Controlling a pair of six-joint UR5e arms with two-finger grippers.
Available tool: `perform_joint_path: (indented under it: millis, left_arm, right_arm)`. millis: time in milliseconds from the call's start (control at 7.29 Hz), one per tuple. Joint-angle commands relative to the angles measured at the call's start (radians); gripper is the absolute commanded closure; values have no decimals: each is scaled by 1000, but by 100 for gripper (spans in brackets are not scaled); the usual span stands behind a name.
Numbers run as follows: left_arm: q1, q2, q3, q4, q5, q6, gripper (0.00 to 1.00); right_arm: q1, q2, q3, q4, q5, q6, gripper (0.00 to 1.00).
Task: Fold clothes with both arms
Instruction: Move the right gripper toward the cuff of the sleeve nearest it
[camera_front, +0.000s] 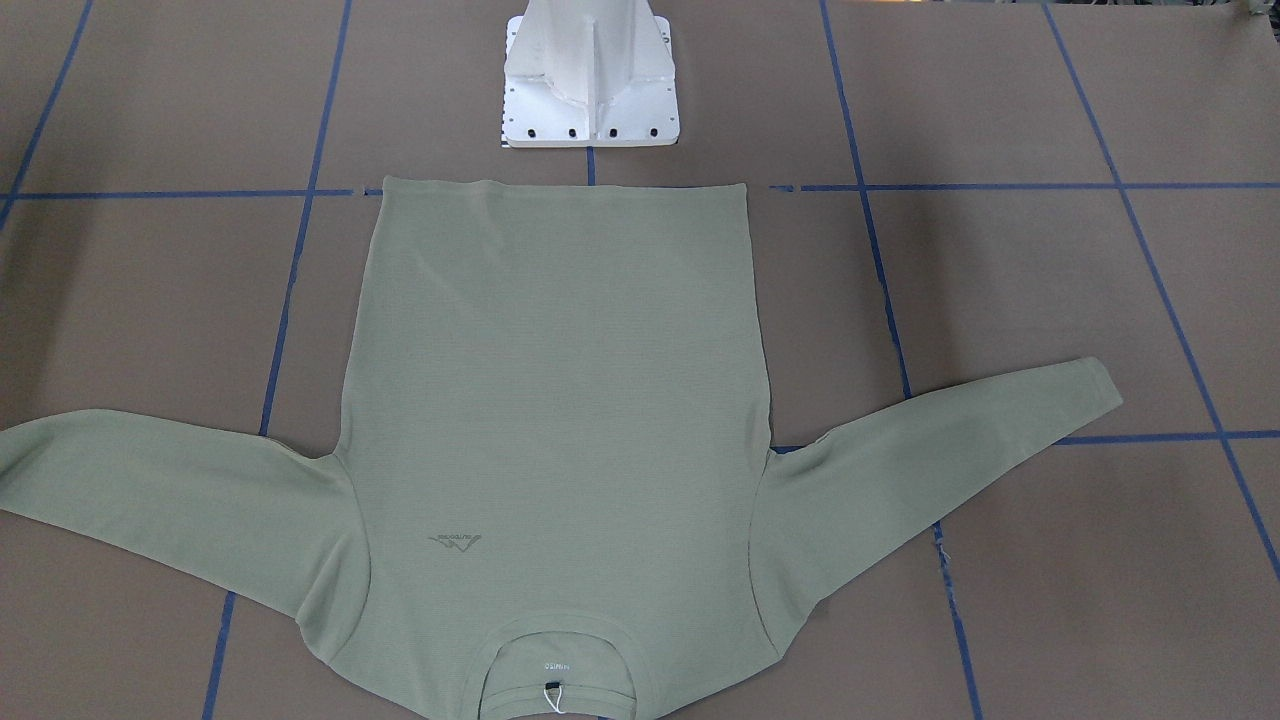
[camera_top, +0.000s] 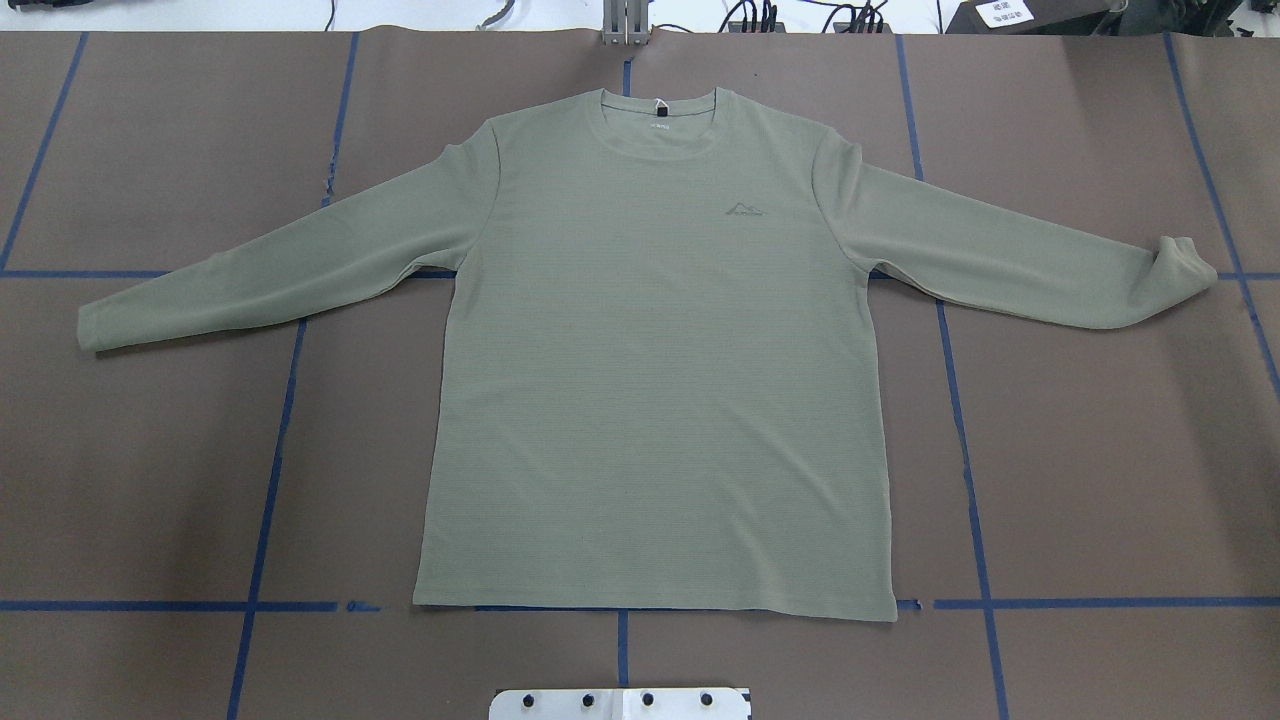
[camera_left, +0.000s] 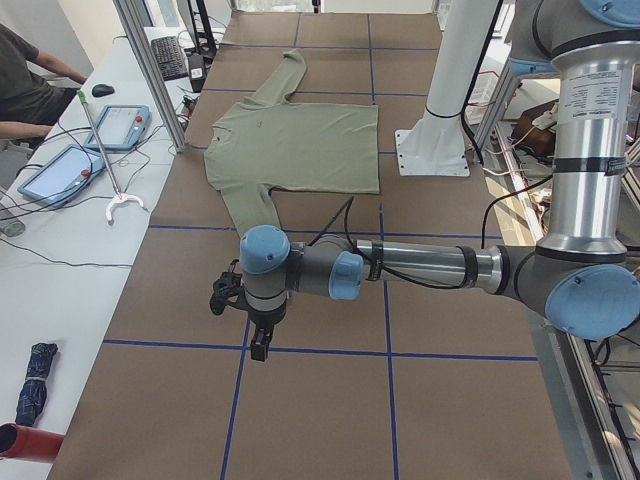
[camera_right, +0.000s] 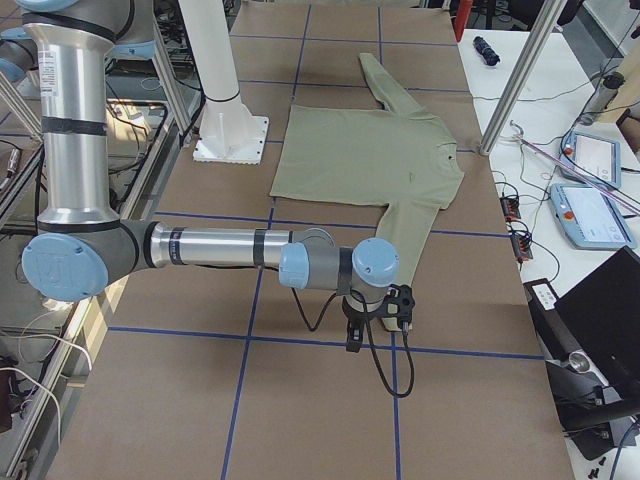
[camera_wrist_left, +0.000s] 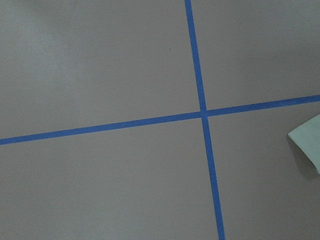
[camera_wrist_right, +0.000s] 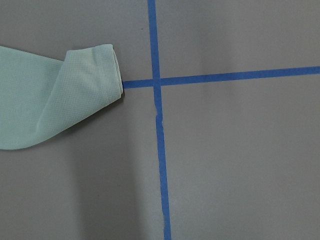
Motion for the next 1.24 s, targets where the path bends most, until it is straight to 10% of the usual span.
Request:
perform_joint_path:
  millis: [0, 686, 1098]
  left_arm:
    - [0, -2, 0, -2, 0, 0, 0]
    - [0, -33, -6, -3, -19, 6, 0]
    - [29, -21, 23, -235, -62, -36, 0]
  right_arm:
    - [0, 15, -3, 0, 0, 31, 0]
    - [-9, 44, 1, 15, -2, 38, 0]
    - [-53, 64, -5, 63, 14, 31, 0]
